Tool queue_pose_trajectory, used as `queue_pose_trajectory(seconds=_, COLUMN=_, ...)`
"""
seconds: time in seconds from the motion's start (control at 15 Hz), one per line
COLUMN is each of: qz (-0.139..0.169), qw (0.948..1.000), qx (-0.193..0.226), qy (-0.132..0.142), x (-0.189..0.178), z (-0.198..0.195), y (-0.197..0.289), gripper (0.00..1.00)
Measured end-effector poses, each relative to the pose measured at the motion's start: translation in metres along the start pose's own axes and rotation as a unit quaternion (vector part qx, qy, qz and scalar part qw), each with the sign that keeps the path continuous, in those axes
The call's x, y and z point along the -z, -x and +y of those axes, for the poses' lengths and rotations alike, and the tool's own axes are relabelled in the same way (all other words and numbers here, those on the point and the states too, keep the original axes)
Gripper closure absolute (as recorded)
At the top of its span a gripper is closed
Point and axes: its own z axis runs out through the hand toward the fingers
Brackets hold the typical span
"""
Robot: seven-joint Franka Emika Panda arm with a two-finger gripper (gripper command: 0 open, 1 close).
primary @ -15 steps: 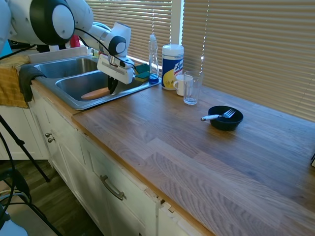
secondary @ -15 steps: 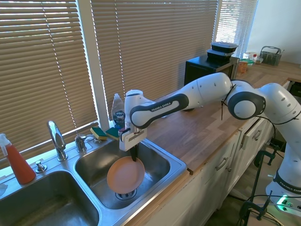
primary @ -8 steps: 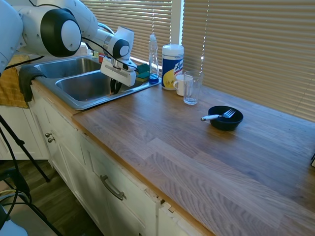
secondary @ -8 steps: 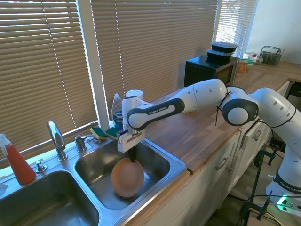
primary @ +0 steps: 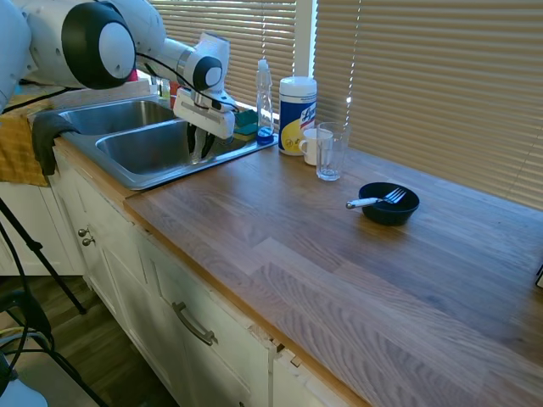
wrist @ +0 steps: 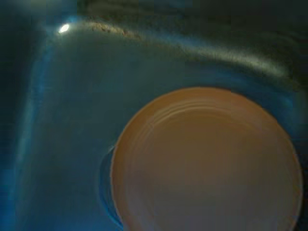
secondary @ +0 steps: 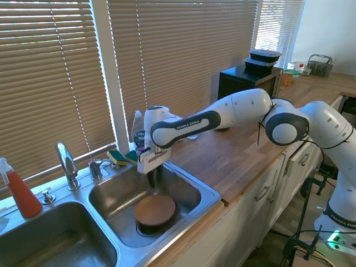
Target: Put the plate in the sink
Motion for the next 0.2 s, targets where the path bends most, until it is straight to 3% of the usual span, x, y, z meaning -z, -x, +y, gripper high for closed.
queue_pose_trajectory(seconds=0.2, qz=0.016, qw=0.9998, qx=-0.008, qy=-0.012, x=0.057, z=0.011, y=0.014, gripper=0.0)
